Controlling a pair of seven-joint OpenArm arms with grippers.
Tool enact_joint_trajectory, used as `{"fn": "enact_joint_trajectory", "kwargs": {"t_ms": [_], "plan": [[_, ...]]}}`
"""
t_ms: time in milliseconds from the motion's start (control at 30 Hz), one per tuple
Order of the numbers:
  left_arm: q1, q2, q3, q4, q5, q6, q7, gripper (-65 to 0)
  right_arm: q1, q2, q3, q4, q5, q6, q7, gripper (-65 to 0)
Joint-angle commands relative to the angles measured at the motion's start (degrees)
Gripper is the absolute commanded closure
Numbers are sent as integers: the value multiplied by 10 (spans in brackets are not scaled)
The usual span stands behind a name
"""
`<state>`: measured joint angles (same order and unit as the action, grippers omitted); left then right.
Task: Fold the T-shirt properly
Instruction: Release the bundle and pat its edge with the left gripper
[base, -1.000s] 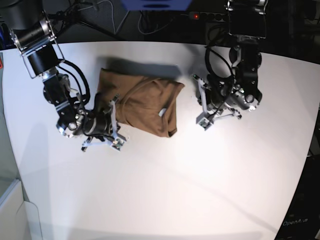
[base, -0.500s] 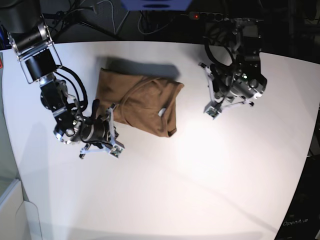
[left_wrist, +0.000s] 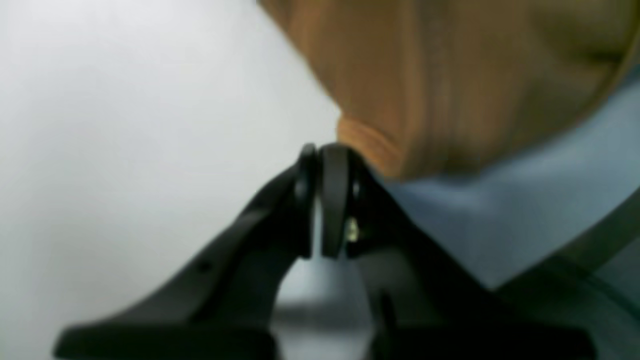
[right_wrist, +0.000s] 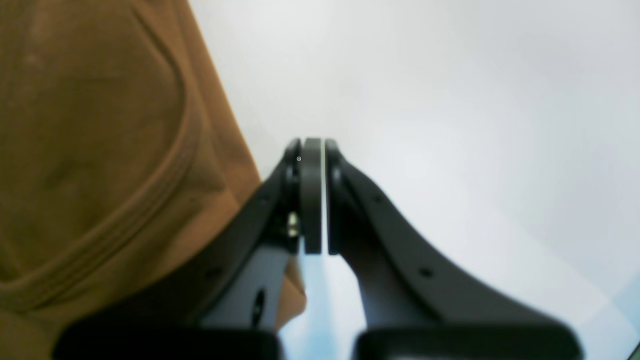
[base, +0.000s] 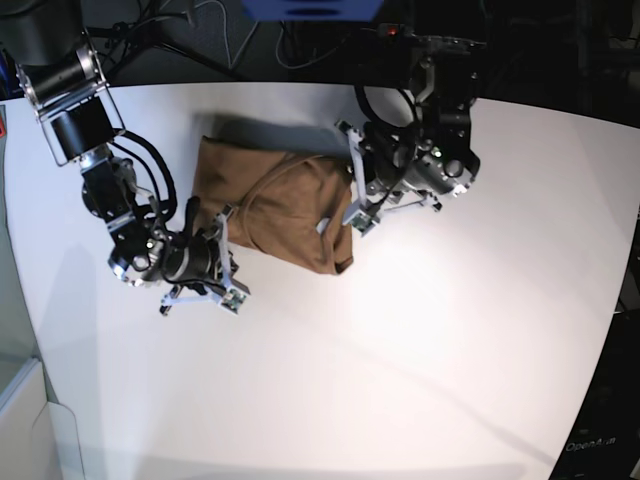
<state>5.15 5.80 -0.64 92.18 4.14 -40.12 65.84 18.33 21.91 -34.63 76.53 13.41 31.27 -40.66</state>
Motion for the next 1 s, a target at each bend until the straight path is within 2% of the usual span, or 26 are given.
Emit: {"fn": "enact_joint_trajectory", "kwargs": {"t_ms": [0,100,200,433,733,867,967], "plan": [[-5,7,2,-14,5,1,-2,-25,14,6,3,9,2,-3,9,-1],[-21,8,-2,-60,0,1,-37,-25,14,14,5,8,1,-3,9,-1],[-37,9,-36,-85,-1,1,-69,-25,13,29,6,8,1,-3,12,-1],[-91,8,-125,-123,-1,1,-73,-25,14,73,7,7,1,-3,14,-1],[-112,9,-126,-133,-1,1,-71,-25,14,107,7,1,0,-3,15,-1],[-111,12,-125,-143,-1,1,-71,-25,13,106,7,-44,0,-3,19,-1],[-108,12,-125,-143,-1,1,-71,-25,-6,107,7,-62,0,-3,45,-1]]}}
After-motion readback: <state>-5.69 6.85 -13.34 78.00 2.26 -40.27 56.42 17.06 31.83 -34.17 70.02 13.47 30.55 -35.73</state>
